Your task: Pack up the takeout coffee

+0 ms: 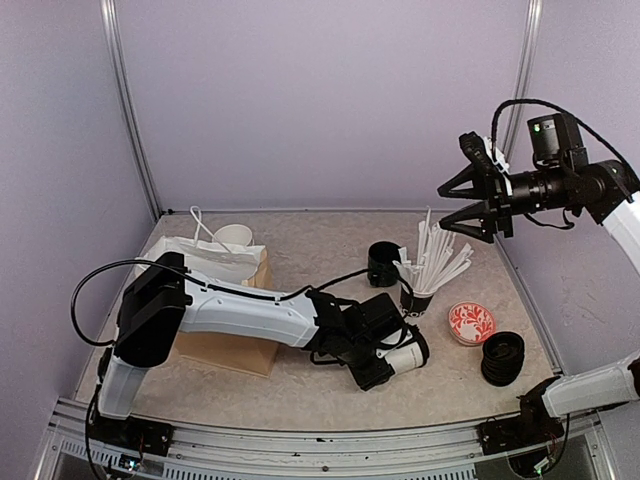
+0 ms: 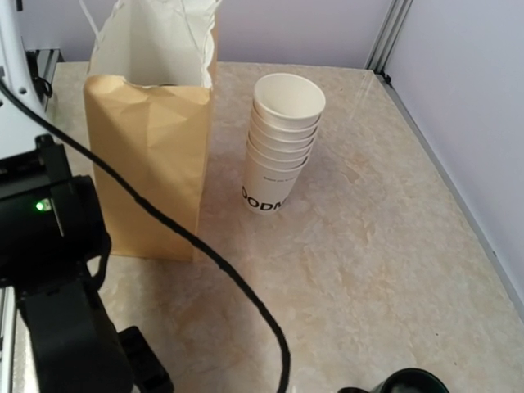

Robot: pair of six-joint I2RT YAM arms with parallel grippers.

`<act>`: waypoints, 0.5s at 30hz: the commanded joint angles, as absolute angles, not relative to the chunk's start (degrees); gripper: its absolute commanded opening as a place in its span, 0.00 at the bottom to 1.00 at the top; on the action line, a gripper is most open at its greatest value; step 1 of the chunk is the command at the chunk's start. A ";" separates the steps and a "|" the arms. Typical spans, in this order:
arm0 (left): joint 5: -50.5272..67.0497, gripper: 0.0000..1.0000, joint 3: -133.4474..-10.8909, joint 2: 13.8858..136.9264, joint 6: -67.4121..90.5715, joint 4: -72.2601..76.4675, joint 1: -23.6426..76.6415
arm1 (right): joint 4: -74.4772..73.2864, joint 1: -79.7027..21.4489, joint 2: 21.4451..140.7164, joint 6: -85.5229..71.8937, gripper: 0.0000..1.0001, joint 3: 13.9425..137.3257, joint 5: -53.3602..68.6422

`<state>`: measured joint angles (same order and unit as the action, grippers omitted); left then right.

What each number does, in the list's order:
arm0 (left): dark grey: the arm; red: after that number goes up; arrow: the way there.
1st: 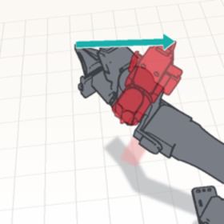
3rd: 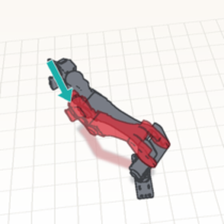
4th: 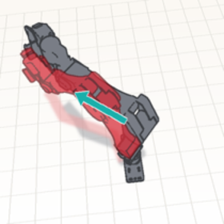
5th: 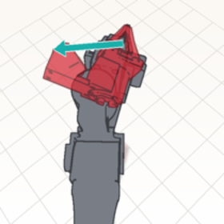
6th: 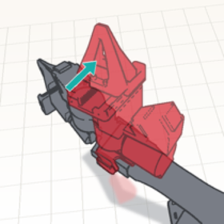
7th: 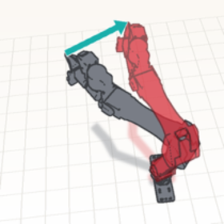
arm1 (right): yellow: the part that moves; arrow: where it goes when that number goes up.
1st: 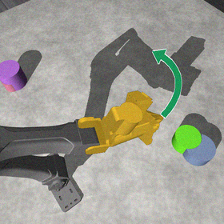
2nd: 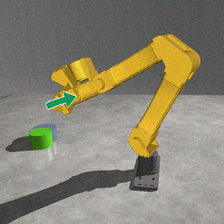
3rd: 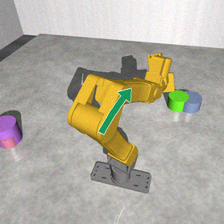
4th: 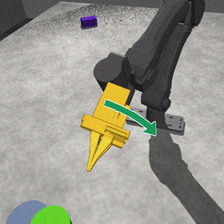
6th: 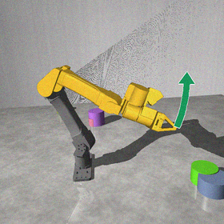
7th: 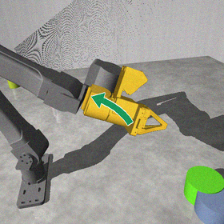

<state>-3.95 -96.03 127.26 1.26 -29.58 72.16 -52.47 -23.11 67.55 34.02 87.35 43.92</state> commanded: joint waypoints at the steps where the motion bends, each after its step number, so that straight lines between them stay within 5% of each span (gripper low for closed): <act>1: -2.37 0.56 -92.46 122.27 -1.19 -29.44 73.59 | -52.64 -22.70 67.96 32.48 0.67 88.46 43.36; 15: -18.13 0.61 -67.42 95.92 -1.44 -5.63 82.52 | -65.50 -22.70 69.84 38.71 0.75 89.69 54.60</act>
<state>-8.73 -72.12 100.71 -0.27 -17.10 82.08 -58.65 -23.09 70.06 34.09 90.06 47.24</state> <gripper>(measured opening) 0.636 0.739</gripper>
